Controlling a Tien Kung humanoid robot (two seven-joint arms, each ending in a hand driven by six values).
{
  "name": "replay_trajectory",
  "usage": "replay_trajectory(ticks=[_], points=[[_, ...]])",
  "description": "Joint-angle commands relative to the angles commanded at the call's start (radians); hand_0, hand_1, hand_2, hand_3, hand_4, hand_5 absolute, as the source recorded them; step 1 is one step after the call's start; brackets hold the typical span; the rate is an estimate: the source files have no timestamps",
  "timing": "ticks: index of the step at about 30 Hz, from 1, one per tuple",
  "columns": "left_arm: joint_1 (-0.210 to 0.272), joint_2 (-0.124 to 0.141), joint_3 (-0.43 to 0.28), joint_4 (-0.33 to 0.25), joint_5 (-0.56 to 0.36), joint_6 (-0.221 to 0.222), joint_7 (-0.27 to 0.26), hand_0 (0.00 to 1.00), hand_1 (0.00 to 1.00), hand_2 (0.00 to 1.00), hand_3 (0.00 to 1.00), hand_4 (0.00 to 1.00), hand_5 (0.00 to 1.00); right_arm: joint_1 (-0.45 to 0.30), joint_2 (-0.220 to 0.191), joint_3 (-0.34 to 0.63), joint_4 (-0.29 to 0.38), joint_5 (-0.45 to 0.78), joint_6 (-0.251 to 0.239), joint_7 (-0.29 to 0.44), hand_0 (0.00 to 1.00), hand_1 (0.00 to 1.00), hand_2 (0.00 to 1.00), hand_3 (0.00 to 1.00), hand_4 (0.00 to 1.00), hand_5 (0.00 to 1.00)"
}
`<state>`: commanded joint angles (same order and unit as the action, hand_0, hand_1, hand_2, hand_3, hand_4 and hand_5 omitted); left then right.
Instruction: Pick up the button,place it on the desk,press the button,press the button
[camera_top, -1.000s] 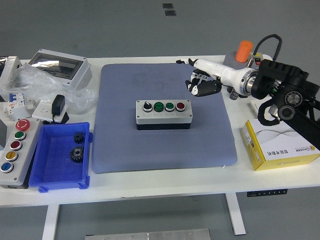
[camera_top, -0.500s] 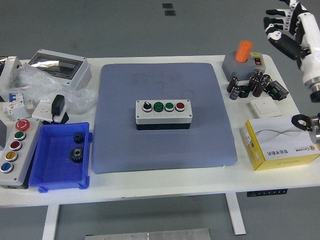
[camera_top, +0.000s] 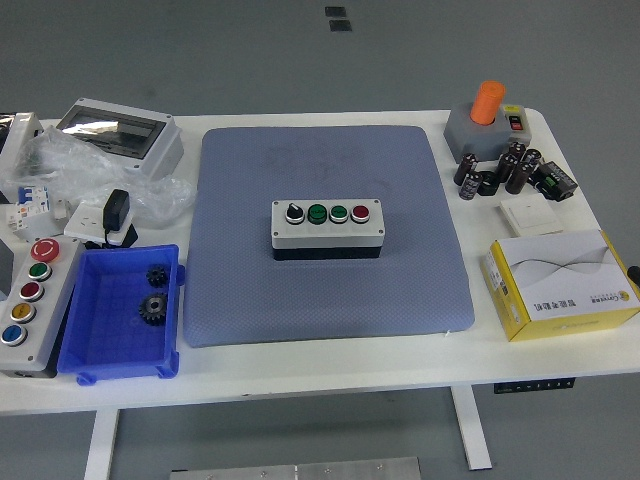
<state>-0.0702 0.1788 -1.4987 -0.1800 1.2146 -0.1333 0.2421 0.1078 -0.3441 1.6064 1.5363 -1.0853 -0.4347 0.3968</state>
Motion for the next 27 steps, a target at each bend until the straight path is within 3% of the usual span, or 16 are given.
replay_trajectory(ticks=[7, 14, 19, 22, 23, 24, 27], points=[[-0.011, 0.003, 0.0, 0.0, 0.004, -0.001, -0.003, 0.606, 0.528, 0.485, 0.556, 0.338, 0.002, -0.018, 0.006, 0.018, 0.002, 0.007, 0.007, 0.016, 0.641, 0.649, 0.672, 0.685, 0.72, 0.409], [-0.021, 0.003, -0.01, 0.0, 0.017, 0.005, -0.002, 0.606, 0.527, 0.485, 0.556, 0.333, 0.002, -0.019, 0.009, 0.011, 0.024, -0.133, 0.042, -0.108, 0.643, 0.65, 0.676, 0.685, 0.723, 0.416], [-0.012, 0.001, -0.014, 0.0, 0.016, 0.013, 0.001, 0.611, 0.529, 0.496, 0.561, 0.335, 0.002, -0.015, 0.005, -0.002, 0.018, -0.2, 0.048, -0.154, 0.676, 0.674, 0.704, 0.698, 0.728, 0.432], [0.003, 0.0, -0.017, 0.0, 0.005, 0.021, 0.001, 0.611, 0.529, 0.496, 0.561, 0.335, 0.002, -0.013, -0.002, -0.007, 0.016, -0.256, 0.076, -0.209, 0.676, 0.674, 0.704, 0.698, 0.728, 0.432], [0.008, 0.0, -0.018, 0.0, 0.001, 0.023, 0.001, 0.611, 0.529, 0.496, 0.561, 0.335, 0.002, -0.011, -0.003, -0.01, 0.016, -0.278, 0.094, -0.232, 0.676, 0.674, 0.704, 0.698, 0.728, 0.432], [0.012, -0.001, -0.019, 0.0, -0.002, 0.024, 0.001, 0.62, 0.544, 0.516, 0.573, 0.405, 0.002, -0.009, -0.005, -0.015, 0.015, -0.301, 0.115, -0.256, 0.722, 0.704, 0.74, 0.713, 0.729, 0.443], [0.022, -0.002, -0.024, 0.0, -0.002, 0.026, 0.005, 0.62, 0.544, 0.516, 0.573, 0.405, 0.002, -0.002, -0.007, -0.034, 0.008, -0.367, 0.178, -0.328, 0.722, 0.704, 0.74, 0.713, 0.729, 0.443]])
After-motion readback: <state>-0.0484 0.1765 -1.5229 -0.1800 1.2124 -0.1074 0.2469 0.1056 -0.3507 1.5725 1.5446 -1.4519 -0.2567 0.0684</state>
